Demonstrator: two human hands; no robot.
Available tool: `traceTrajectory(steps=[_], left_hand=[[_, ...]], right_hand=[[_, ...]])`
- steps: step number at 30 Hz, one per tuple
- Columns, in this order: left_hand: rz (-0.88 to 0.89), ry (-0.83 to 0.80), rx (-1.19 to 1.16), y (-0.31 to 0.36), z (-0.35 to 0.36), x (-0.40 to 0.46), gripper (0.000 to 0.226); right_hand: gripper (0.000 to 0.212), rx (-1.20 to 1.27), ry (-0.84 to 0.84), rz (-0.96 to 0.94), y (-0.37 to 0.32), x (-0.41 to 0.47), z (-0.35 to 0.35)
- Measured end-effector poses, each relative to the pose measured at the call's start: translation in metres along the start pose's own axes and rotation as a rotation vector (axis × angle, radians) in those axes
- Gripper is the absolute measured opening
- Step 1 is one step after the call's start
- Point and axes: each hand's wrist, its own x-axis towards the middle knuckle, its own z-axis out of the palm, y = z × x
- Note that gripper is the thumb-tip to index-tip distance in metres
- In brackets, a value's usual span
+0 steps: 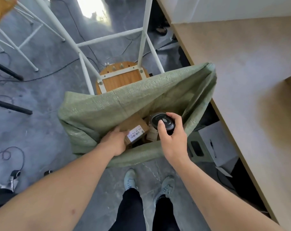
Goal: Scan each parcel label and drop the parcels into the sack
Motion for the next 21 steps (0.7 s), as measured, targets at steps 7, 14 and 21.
traceTrajectory(steps=[7,14,21], left_hand=[[0.100,0.062,0.036,0.027,-0.030,-0.007,0.064],[0.228,0.122,0.108,0.062,-0.058,-0.041,0.063],[0.320,0.231,0.264,0.109,-0.084,-0.090,0.062]], right_hand=[[0.028,0.006,-0.005,-0.012,-0.011,-0.006,0.000],[0.028,0.036,0.065,-0.028,-0.029,-0.023,-0.014],[0.032,0.083,0.215,-0.058,-0.041,-0.058,-0.053]])
